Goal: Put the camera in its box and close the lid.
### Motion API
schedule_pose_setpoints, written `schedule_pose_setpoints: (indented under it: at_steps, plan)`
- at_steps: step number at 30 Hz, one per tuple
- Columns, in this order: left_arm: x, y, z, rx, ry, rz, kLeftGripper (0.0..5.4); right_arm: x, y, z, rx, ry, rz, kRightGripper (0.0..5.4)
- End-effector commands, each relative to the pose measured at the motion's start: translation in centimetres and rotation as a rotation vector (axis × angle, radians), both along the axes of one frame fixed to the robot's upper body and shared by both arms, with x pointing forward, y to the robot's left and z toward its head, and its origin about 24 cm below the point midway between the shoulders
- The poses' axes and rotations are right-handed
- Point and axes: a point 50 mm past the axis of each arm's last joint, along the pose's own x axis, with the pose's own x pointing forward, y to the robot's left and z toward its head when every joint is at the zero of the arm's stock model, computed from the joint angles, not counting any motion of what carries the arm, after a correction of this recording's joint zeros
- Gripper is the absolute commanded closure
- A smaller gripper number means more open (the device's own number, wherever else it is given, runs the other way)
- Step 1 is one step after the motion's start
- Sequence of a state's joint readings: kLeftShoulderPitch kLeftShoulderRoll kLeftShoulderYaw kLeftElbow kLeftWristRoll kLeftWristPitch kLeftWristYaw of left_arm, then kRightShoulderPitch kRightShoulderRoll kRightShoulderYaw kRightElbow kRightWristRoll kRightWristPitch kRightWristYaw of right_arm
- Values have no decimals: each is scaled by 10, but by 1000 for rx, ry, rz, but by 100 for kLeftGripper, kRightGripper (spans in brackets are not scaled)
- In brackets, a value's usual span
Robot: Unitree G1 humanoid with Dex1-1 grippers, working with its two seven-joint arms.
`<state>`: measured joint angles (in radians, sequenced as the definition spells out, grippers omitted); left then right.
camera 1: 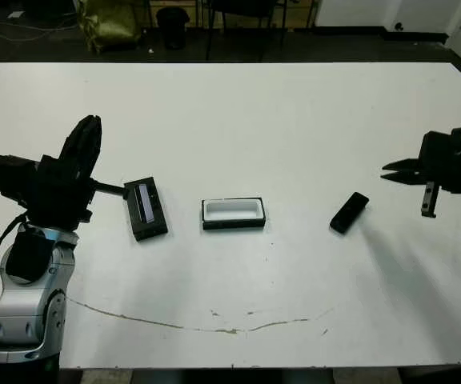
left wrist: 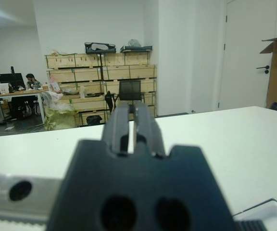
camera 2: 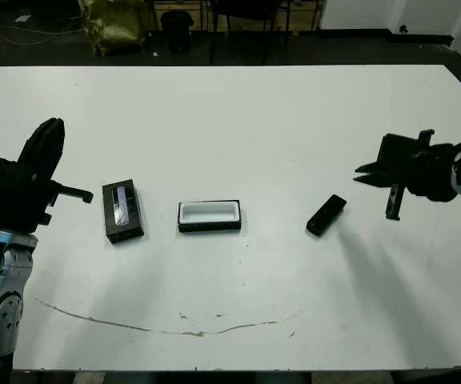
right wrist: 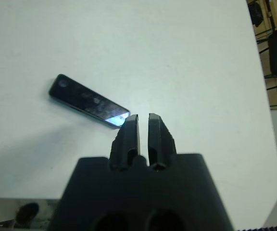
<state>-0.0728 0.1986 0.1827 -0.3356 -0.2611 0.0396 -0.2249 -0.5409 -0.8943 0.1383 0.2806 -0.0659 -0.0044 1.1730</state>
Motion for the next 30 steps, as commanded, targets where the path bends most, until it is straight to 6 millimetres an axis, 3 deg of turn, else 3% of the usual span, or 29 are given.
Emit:
schedule_pose_setpoints:
  at_steps: [1, 30]
  plan:
    - [-2, 3, -6, 16, 32, 17, 540, -4, -1, -8, 3, 55, 17, 537]
    - [-6, 4, -9, -6, 46, 25, 540, -6, 8, -35, -75, 218, 61, 537]
